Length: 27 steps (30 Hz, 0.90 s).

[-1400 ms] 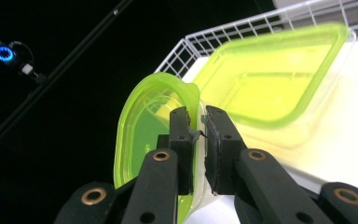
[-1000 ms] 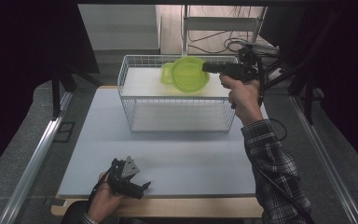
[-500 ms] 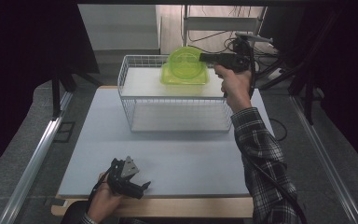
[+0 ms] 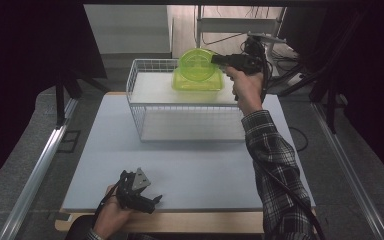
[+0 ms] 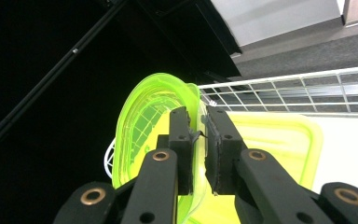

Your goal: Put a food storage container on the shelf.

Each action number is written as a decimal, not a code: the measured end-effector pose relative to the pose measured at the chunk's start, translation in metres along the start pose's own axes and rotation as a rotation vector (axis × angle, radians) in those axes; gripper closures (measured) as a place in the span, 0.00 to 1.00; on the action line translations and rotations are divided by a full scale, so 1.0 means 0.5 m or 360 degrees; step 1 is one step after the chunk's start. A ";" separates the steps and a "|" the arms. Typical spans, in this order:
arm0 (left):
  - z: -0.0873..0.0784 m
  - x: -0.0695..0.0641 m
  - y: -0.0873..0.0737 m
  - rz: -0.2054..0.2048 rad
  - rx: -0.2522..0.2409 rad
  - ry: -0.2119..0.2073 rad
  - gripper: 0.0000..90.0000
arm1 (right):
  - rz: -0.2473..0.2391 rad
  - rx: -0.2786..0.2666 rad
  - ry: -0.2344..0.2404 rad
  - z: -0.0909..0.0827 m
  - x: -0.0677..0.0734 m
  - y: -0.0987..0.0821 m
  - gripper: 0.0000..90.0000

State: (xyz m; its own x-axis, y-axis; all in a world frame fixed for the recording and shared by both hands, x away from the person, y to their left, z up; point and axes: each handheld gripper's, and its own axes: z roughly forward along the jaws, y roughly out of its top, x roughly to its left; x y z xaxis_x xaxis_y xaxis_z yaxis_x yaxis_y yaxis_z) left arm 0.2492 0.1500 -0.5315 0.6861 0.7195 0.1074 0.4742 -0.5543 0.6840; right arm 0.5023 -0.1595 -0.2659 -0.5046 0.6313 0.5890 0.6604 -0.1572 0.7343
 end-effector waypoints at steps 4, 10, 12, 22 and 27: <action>0.000 -0.001 0.000 0.0002 0.0002 0.0004 0.01 | -0.0032 0.0019 -0.0072 0.003 0.007 0.003 0.88; 0.001 -0.001 0.000 0.0012 0.0009 0.0009 0.01 | -0.0073 0.0020 -0.0199 0.013 0.013 0.004 0.83; 0.001 -0.001 0.000 0.0011 0.0009 0.0009 0.01 | -0.0079 0.0022 -0.0216 0.016 0.013 0.005 0.82; 0.002 -0.002 0.000 0.0011 0.0019 0.0009 0.01 | -0.0094 0.0037 -0.0252 0.031 0.012 0.001 0.72; 0.002 -0.003 0.000 0.0012 0.0020 0.0011 0.01 | -0.0132 0.0015 -0.0230 0.018 0.016 0.003 0.61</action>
State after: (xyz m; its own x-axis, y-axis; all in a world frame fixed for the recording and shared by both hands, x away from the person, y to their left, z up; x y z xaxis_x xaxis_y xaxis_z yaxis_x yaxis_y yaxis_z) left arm 0.2488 0.1486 -0.5323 0.6859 0.7182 0.1173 0.4759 -0.5647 0.6743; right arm 0.5044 -0.1476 -0.2631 -0.4730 0.7446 0.4710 0.6251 -0.0932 0.7749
